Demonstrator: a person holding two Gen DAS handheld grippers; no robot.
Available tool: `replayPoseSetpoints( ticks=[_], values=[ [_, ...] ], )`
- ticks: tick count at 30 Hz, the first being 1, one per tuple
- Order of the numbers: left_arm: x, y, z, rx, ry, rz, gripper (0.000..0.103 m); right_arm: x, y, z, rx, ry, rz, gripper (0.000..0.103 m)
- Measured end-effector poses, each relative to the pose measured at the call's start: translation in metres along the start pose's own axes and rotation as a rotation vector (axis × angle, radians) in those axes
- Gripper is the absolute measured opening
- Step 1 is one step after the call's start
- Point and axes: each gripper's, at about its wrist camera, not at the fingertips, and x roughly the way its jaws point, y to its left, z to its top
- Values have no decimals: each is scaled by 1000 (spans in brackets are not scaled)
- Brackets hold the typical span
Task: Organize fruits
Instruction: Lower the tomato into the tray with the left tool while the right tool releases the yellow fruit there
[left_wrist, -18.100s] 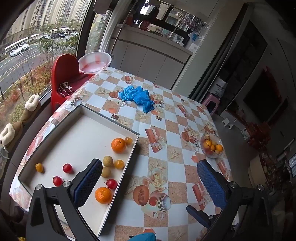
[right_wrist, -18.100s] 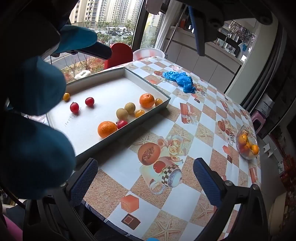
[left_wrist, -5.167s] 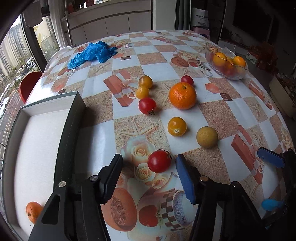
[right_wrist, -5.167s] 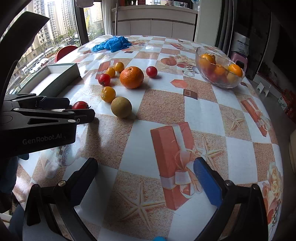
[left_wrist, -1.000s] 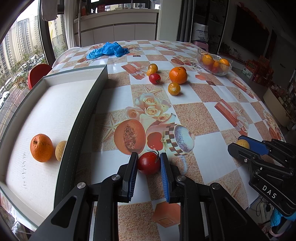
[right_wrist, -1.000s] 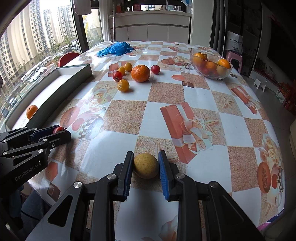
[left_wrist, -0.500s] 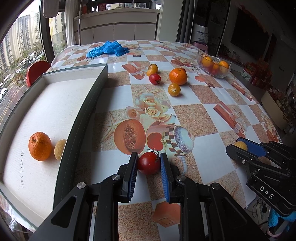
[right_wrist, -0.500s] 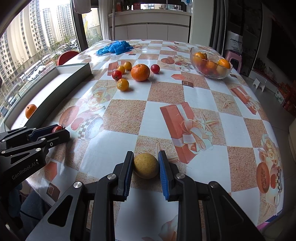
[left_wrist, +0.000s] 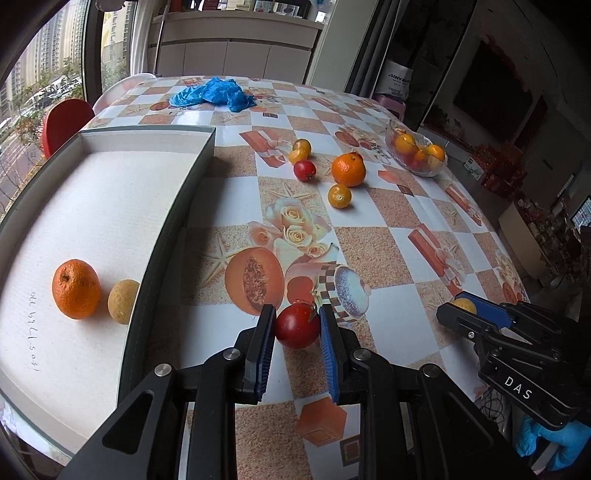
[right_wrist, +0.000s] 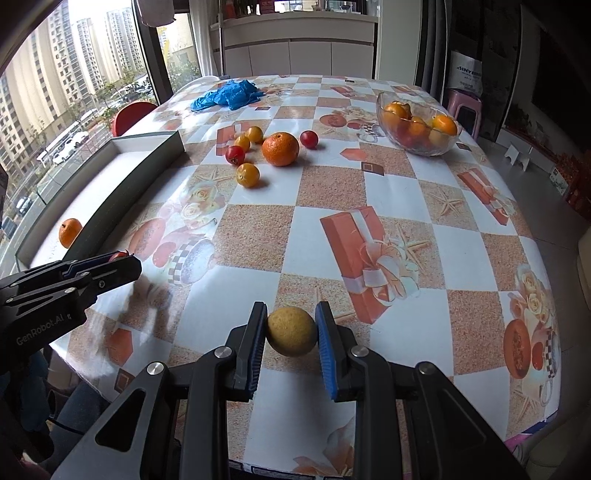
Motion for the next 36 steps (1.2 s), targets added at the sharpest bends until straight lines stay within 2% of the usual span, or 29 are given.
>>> replayPoseSetpoints(
  ticks=[7,15,20,28,36],
  values=[
    [-24,9,12,-12,-62,-46,25,-10,10,18,7,-21,26,29],
    [-48,34,26,-48,-132,-35,25,-11,38,41,-39,-26,72,29],
    [-59,62,35,-68,-170,30,25,-4,71,59,-91,-26,114,29],
    [-67,123,32,-175,-199,133,25,17,138,83,-193,-4,196,29],
    [-51,162,23,-252,-165,195,25,38,189,99,-266,26,245,29]
  ],
)
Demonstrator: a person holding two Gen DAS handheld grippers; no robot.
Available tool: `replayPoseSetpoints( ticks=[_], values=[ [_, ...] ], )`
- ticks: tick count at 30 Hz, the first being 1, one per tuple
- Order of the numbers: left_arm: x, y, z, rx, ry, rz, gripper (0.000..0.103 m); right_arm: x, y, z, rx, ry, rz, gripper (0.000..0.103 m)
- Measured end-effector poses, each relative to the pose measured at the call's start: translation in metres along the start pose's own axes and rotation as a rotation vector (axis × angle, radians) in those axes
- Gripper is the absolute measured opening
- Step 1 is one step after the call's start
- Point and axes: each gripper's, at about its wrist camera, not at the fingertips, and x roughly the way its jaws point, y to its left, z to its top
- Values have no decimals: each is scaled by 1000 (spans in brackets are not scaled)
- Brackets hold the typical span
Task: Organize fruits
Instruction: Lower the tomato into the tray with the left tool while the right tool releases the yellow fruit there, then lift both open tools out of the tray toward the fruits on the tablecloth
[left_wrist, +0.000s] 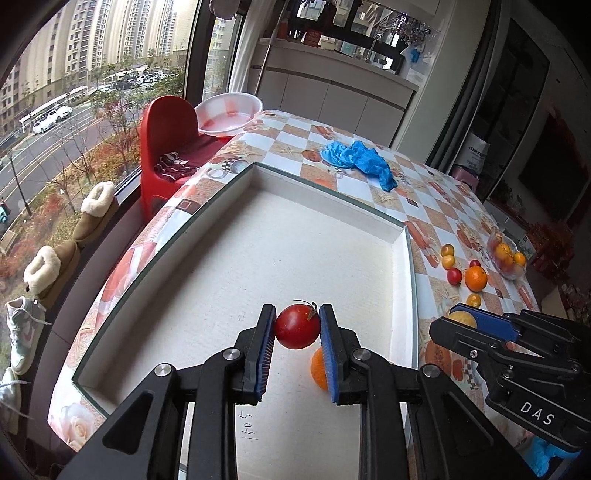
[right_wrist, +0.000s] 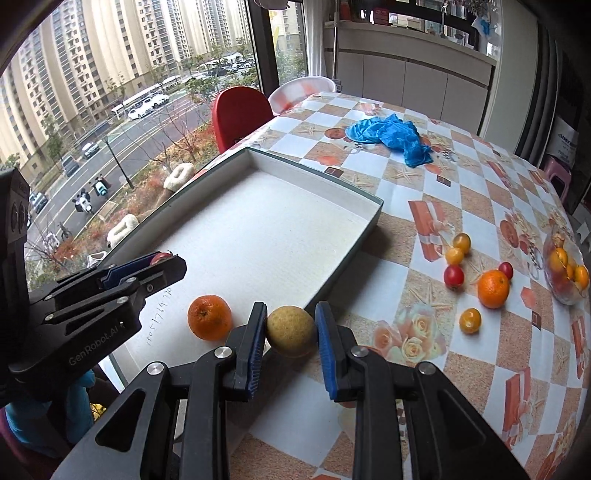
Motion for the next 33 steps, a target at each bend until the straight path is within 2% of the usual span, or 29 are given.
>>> replayPoseSetpoints(
  ticks=[9,11,12,13,14,15,16,18,20,23,25,27,33],
  values=[
    [13,17,-6,-27,42,36,26,28,19,12,-10,61,28,30],
    [16,17,-7,-27,53,37,27,29,20,12,-12,63,25,36],
    [16,18,-8,-26,57,38,43,29,20,12,-14,62,24,43],
    [16,19,-8,-35,53,60,65,28,19,12,-12,59,10,43],
    [14,22,-9,-52,37,101,73,27,16,13,-7,58,11,46],
    [13,26,-9,-70,21,110,84,25,13,13,0,58,14,50],
    [13,30,-9,-87,18,94,87,24,11,13,5,57,11,54],
    [15,34,-9,-112,40,70,87,23,8,13,7,53,-1,68],
    [16,31,-9,-102,46,84,87,21,6,12,10,51,-4,71],
    [16,26,-10,-90,49,94,87,19,2,10,12,40,-18,82],
    [15,23,-10,-84,55,84,87,18,-3,7,15,38,-24,82],
    [13,18,-10,-72,53,85,87,16,-10,5,21,32,-49,88],
    [9,2,-7,-31,48,79,87,11,-43,-4,87,34,-93,88]
  ],
)
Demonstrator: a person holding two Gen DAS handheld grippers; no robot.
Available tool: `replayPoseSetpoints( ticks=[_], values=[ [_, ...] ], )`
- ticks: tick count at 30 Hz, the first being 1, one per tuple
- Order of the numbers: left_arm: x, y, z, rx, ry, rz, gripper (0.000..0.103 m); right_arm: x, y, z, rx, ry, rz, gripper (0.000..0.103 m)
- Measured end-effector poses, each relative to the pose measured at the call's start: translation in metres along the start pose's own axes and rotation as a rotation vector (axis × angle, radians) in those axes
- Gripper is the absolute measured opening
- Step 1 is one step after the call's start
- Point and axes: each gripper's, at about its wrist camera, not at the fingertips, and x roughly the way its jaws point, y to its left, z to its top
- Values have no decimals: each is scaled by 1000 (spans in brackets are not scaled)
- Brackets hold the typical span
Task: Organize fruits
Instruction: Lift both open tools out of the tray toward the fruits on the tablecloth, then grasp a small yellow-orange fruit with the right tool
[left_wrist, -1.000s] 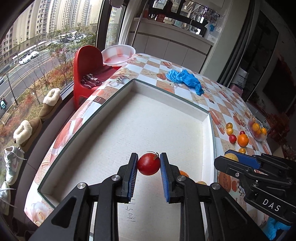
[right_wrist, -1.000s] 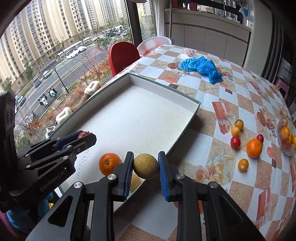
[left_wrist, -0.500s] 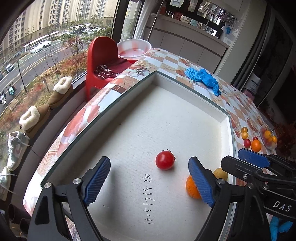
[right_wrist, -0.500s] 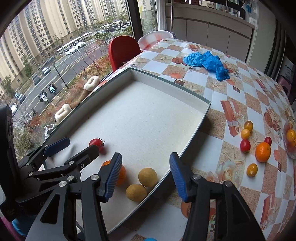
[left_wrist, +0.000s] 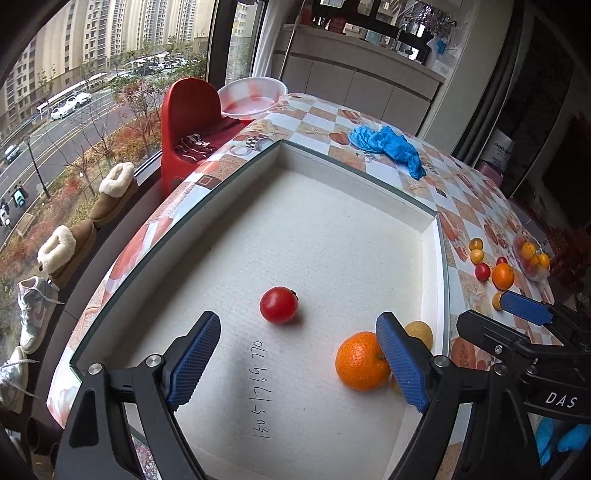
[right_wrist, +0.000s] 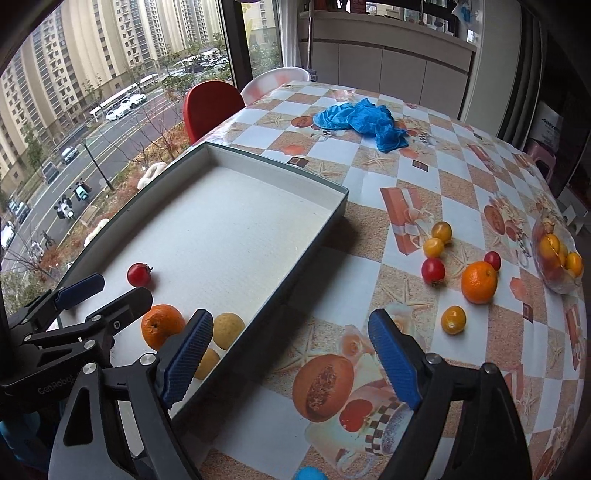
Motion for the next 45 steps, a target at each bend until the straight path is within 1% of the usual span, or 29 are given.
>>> replayPoseSetpoints(
  ticks=[11,19,24,31,34,35,37,39,45],
  values=[
    [-3,-40,2,95,5,0,87,3,-59,-16,120,37,-57,88],
    [-2,-72,2,168,23,-2,87,8,-102,-29,216,46,-118,90],
    [-3,-96,3,220,23,-9,87,13,-124,-38,240,76,-121,90],
    [0,-118,2,264,36,-28,87,11,-135,-50,176,77,-196,91],
    [2,-125,1,274,43,-35,87,10,-139,-55,167,68,-196,96],
    [3,-127,1,277,48,-36,87,12,-142,-56,179,71,-191,103],
    [5,-130,0,283,55,-37,87,11,-144,-59,177,43,-194,103],
    [6,-133,-1,289,58,-38,87,11,-145,-60,175,34,-194,103],
    [9,-140,0,291,65,-51,87,17,-145,-49,180,66,-189,103]
  ],
)
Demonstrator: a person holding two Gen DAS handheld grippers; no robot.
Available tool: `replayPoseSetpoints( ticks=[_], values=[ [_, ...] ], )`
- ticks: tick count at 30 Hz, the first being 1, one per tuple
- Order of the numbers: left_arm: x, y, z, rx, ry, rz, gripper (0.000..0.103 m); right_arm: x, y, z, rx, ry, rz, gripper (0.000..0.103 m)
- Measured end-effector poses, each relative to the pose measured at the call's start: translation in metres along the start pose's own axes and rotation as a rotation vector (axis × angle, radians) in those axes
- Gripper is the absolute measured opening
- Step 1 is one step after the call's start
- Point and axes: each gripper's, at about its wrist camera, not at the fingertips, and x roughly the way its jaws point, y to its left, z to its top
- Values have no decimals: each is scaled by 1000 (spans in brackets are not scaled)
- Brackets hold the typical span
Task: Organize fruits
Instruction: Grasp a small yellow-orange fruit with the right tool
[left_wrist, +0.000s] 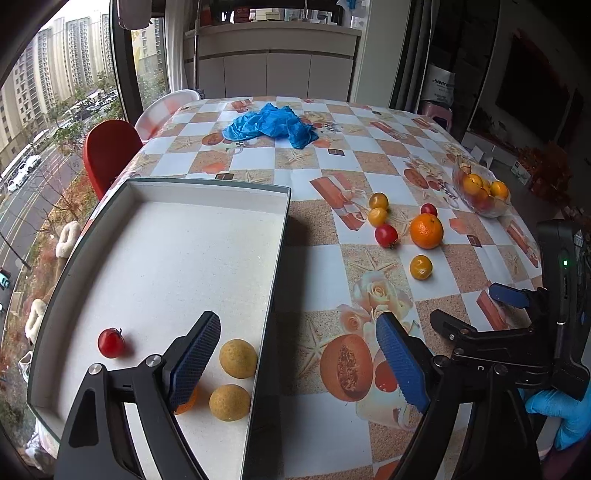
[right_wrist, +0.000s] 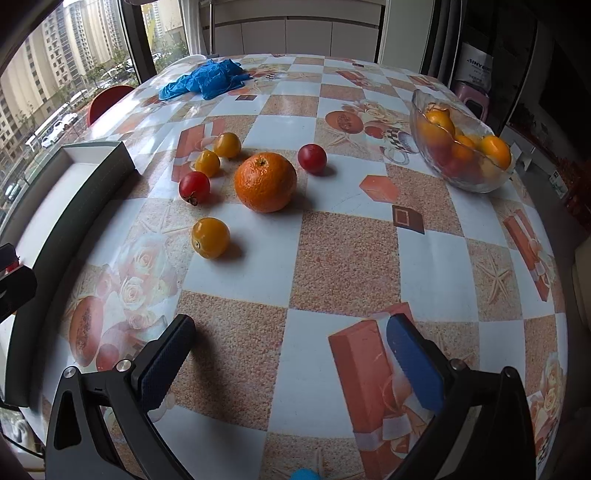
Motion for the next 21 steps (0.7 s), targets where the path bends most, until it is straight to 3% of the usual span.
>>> replayPoseSetpoints(
  ticks=[4,7,10,12,13,14,21],
  values=[
    [0,-3,2,4,-2,-4,87,3,12,12,-1,-17,43,102],
    [-2,0,6,1,-5,-9,87,5,26,24,-28,-37,63,89],
    [-4,2,14,1,-19,-12,87,7,36,34,-52,-53,76,68],
    [-4,1,20,-1,-24,-13,87,8,40,36,-74,-63,84,38],
    [-3,0,24,1,-24,-19,87,7,40,36,-81,-65,89,28],
    [-1,-3,26,5,-23,-23,87,7,39,35,-77,-69,100,23],
    [25,-39,39,47,16,-52,87,-10,-3,9,-6,-90,120,24]
  ],
)
